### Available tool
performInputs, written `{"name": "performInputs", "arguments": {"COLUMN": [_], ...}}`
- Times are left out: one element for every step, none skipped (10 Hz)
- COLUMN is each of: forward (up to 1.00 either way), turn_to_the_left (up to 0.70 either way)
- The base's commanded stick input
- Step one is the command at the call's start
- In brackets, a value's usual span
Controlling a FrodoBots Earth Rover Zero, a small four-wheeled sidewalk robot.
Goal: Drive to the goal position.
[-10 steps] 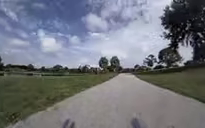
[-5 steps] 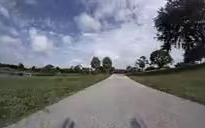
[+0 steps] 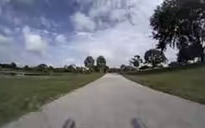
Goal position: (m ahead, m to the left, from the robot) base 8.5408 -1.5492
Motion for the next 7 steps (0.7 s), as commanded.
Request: {"name": "performInputs", "arguments": {"forward": [0.69,0.69,0.69,0.69,0.69,0.69,0.69], "turn_to_the_left": [0.03,0.03,0.03,0.03,0.03,0.03,0.03]}}
